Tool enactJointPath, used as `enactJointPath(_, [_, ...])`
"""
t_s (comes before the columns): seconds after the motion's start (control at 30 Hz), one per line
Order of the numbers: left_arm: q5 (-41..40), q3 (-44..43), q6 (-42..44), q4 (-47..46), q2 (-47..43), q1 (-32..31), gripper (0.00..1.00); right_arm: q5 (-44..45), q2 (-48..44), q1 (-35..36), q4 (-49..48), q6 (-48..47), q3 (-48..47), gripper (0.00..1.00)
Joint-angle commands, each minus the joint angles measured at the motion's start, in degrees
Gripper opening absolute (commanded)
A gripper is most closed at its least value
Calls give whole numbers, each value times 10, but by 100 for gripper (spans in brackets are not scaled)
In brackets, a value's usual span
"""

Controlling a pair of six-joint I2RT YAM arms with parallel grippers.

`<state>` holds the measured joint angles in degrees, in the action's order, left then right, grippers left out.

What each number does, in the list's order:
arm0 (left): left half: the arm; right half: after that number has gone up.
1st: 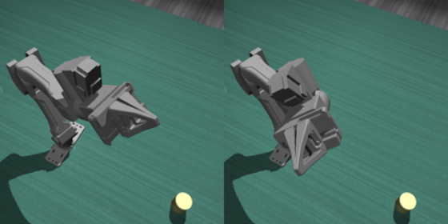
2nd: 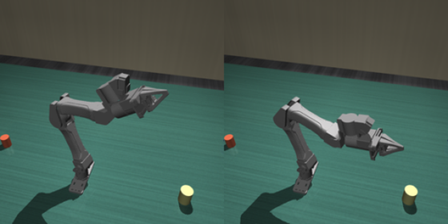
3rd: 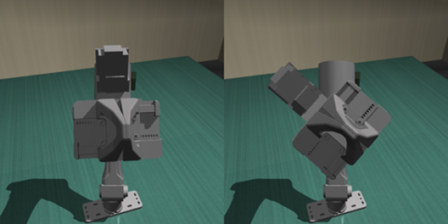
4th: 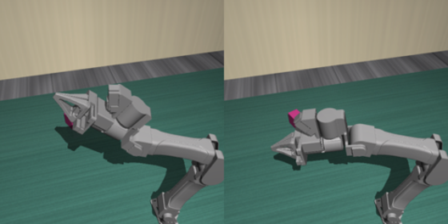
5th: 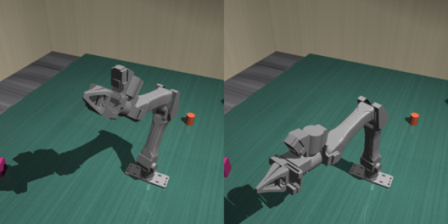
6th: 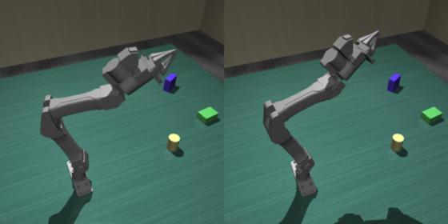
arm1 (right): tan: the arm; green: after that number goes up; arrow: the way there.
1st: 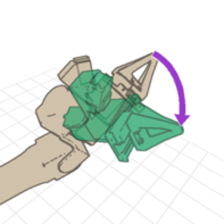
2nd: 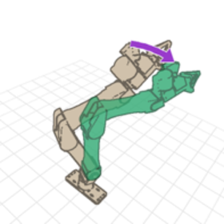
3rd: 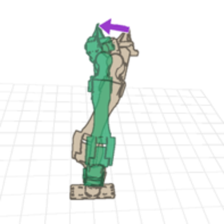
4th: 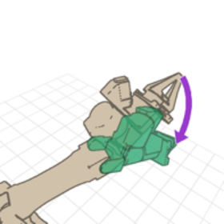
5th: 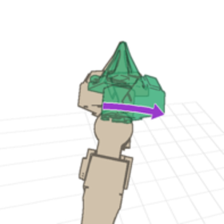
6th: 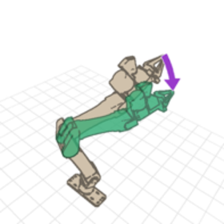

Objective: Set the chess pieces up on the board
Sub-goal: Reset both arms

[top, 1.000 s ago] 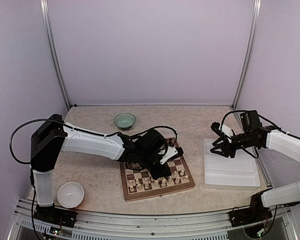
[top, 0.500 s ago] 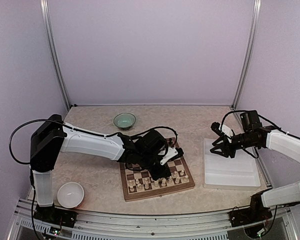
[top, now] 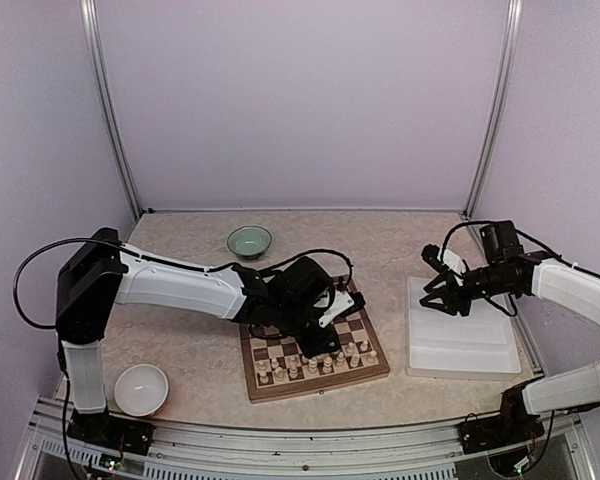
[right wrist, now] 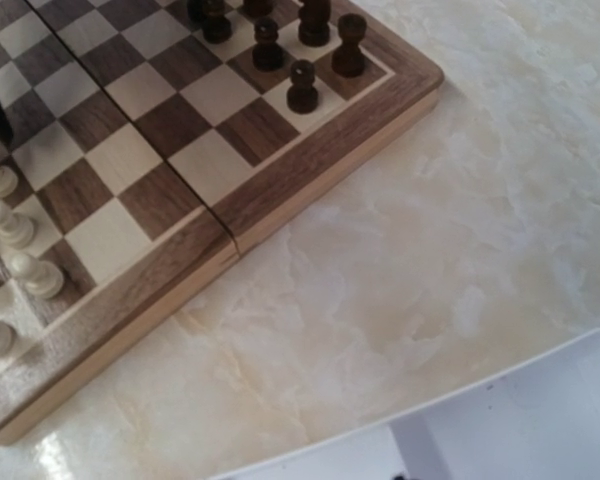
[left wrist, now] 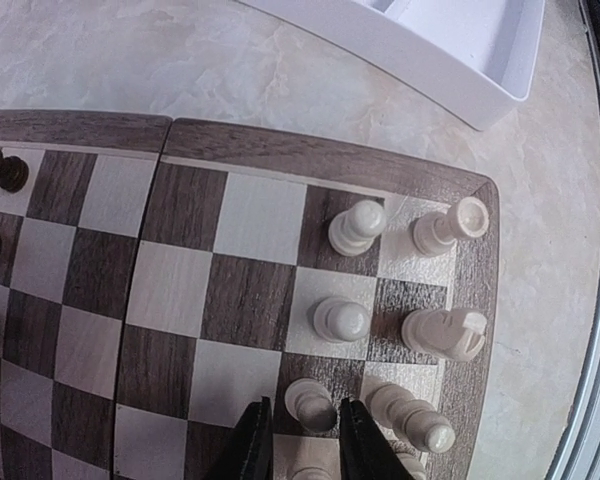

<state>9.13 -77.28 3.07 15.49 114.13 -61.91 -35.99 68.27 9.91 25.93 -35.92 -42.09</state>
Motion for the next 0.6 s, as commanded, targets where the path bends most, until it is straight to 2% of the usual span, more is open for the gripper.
enactJointPath(0.0, [-12,7,-1,-7,-40,1,27,-13,3,-8,19,3,-21,39])
enactJointPath(0.23, [-25,-3,2,13,-77,3,31,-9,-20,-8,69,7,-77,39])
enactJointPath(0.4, [-119,-9,-3,73,-148,20,37,45,-50,-10,64,68,-151,42])
enactJointPath(0.47, [-166,-14,-13,100,-191,45,38,94,-66,-13,34,116,-167,55])
enactJointPath(0.5, [-182,-17,-18,112,-206,59,39,119,-70,-16,18,139,-173,69])
enactJointPath(0.53, [-196,-19,-21,123,-227,75,41,143,-72,-19,9,163,-181,89])
enactJointPath(0.57, [-209,-21,-23,132,-254,96,44,163,-73,-23,0,178,-188,98])
